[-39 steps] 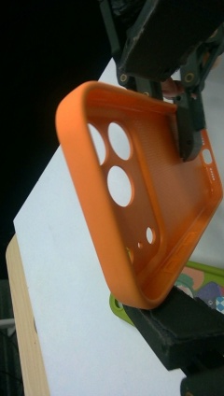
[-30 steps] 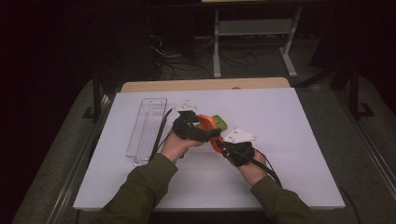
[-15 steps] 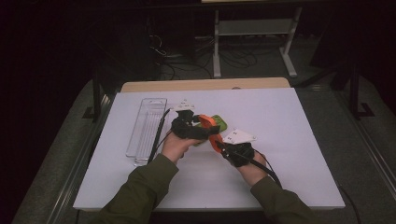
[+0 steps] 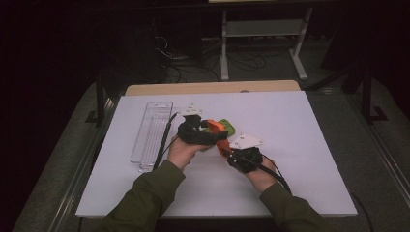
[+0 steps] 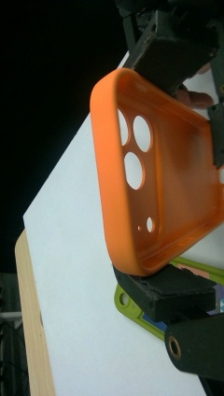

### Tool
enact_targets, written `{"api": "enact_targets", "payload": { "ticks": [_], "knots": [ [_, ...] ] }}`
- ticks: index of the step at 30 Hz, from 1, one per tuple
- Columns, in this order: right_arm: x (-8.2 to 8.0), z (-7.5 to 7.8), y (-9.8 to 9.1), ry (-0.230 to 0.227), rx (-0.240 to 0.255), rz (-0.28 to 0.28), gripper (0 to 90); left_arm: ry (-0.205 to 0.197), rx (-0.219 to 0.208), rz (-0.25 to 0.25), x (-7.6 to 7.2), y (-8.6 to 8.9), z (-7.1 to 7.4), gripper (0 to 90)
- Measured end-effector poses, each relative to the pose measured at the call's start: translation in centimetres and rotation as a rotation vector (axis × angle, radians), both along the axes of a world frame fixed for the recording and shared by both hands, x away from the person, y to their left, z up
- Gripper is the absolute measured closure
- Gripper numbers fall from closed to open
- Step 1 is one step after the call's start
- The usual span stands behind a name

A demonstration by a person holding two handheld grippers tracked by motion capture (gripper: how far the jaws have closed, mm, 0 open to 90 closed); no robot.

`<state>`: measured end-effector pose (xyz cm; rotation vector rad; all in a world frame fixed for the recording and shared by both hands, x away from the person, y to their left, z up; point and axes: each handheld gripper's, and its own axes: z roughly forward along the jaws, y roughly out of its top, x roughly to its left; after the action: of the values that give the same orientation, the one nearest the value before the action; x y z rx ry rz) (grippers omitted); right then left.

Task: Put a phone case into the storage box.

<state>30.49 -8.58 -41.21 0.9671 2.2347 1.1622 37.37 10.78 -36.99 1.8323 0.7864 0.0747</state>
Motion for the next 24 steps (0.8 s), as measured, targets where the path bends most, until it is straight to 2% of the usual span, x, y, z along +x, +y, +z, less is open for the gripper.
{"api": "enact_targets", "payload": {
  "ticks": [3, 4, 8, 9, 10, 11, 12, 17, 20, 24],
  "knots": [
    [0.0, 0.1, -0.1, 0.010, 0.009, 0.006, 57.8, 0.000, 0.003, 0.002, 0.0, 0.1, 0.0, 16.0],
    [0.1, 0.1, -0.2, 0.017, 0.016, 0.010, 55.4, -0.005, 0.020, -0.002, 0.1, 0.2, 0.1, 16.0],
    [0.2, 0.2, -0.5, 0.066, 0.043, 0.014, 42.9, -0.007, 0.015, 0.009, 0.1, 0.4, 0.2, 16.1],
    [0.3, 0.2, -0.7, 0.076, 0.035, 0.023, 39.7, -0.018, 0.020, 0.005, 0.2, 0.5, 0.2, 16.2],
    [0.3, 0.2, -0.9, 0.067, 0.013, 0.032, 37.7, -0.019, 0.018, 0.008, 0.2, 0.6, 0.3, 16.2],
    [0.3, 0.1, -1.1, 0.071, 0.017, 0.039, 34.8, -0.014, 0.015, 0.014, 0.2, 0.6, 0.3, 16.2],
    [0.2, 0.2, -1.1, 0.091, 0.045, 0.036, 32.1, -0.014, 0.013, 0.018, 0.3, 0.8, 0.5, 16.2],
    [0.2, -0.1, -2.0, 0.140, 0.028, 0.045, 20.1, -0.034, 0.011, 0.043, 0.8, 1.9, 1.4, 16.1],
    [0.1, -0.2, -2.5, 0.150, 0.022, 0.033, 13.8, -0.047, 0.004, 0.063, 1.2, 2.7, 2.2, 16.1],
    [-0.5, -0.4, -3.6, 0.132, 0.005, 0.034, 10.1, -0.059, 0.004, 0.081, 1.9, 3.7, 3.2, 16.1]
  ]
}}
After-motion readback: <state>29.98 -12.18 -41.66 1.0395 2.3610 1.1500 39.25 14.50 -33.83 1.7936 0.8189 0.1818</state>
